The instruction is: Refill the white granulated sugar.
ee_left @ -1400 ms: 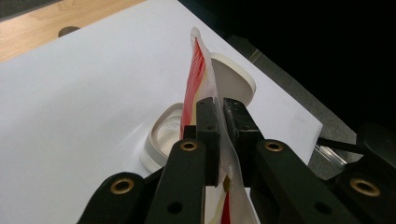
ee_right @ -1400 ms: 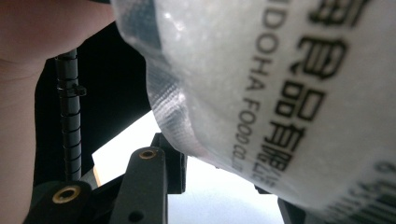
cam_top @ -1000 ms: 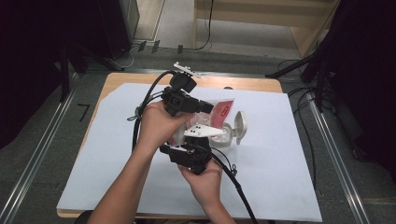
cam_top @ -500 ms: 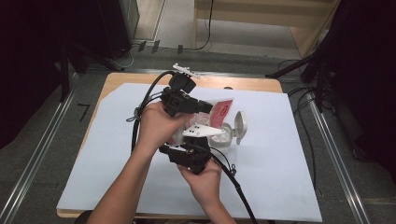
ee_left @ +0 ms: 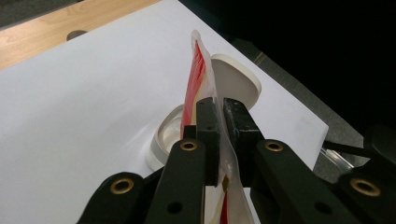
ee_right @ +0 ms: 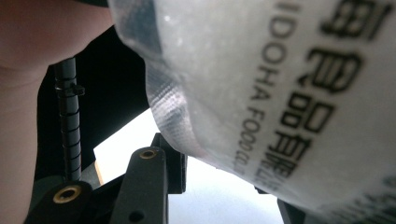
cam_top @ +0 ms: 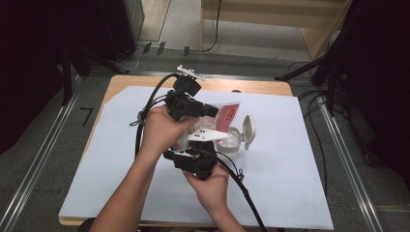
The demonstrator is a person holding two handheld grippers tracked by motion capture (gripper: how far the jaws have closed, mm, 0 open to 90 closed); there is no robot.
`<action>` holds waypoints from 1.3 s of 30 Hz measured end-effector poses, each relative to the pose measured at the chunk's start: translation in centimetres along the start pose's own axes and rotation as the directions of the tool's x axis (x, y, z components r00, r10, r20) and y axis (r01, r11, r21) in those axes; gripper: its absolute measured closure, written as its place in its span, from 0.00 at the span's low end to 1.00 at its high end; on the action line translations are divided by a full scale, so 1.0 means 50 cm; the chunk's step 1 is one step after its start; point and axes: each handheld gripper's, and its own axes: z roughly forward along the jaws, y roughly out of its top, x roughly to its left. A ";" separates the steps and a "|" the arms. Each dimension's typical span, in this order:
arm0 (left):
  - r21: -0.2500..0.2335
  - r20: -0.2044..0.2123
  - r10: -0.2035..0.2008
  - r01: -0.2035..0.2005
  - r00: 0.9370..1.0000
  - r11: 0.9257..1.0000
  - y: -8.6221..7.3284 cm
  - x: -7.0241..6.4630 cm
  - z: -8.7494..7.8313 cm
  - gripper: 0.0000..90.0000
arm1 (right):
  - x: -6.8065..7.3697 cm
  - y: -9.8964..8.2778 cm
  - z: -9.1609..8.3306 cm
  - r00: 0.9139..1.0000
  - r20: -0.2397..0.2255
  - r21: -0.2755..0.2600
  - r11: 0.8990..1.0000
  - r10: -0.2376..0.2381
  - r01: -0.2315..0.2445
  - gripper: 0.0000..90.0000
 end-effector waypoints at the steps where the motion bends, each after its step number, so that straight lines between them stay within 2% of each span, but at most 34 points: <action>1: 0.000 0.002 -0.001 0.001 1.000 1.000 0.000 -0.001 0.000 0.96 | 0.000 -0.001 0.001 1.000 0.005 -0.002 1.000 -0.005 0.005 0.71; 7: 0.007 0.016 0.002 -0.003 1.000 1.000 -0.004 0.003 -0.004 0.96 | 0.002 -0.007 0.005 1.000 0.016 -0.008 1.000 -0.021 0.021 0.71; 10: 0.025 0.021 0.000 0.000 1.000 1.000 -0.006 0.004 -0.007 0.96 | 0.006 -0.012 0.009 1.000 0.005 -0.017 1.000 -0.024 0.024 0.69; 15: 0.052 0.019 0.000 -0.001 1.000 0.999 -0.012 0.008 -0.014 0.96 | 0.013 -0.019 0.018 0.999 0.014 -0.015 0.999 -0.042 0.043 0.68; 17: 0.060 0.022 0.013 -0.014 1.000 0.998 -0.015 0.011 -0.019 0.95 | 0.014 -0.021 0.020 0.999 0.012 -0.011 0.999 -0.049 0.049 0.68; 27: 0.047 0.040 0.011 -0.013 0.999 0.999 -0.023 0.013 -0.023 0.95 | 0.020 -0.025 0.022 0.999 0.021 0.003 0.999 -0.050 0.049 0.69; 39: 0.072 0.043 0.003 -0.006 0.999 0.997 -0.028 0.020 -0.025 0.96 | 0.018 -0.033 0.026 0.998 0.018 0.006 0.998 -0.061 0.061 0.69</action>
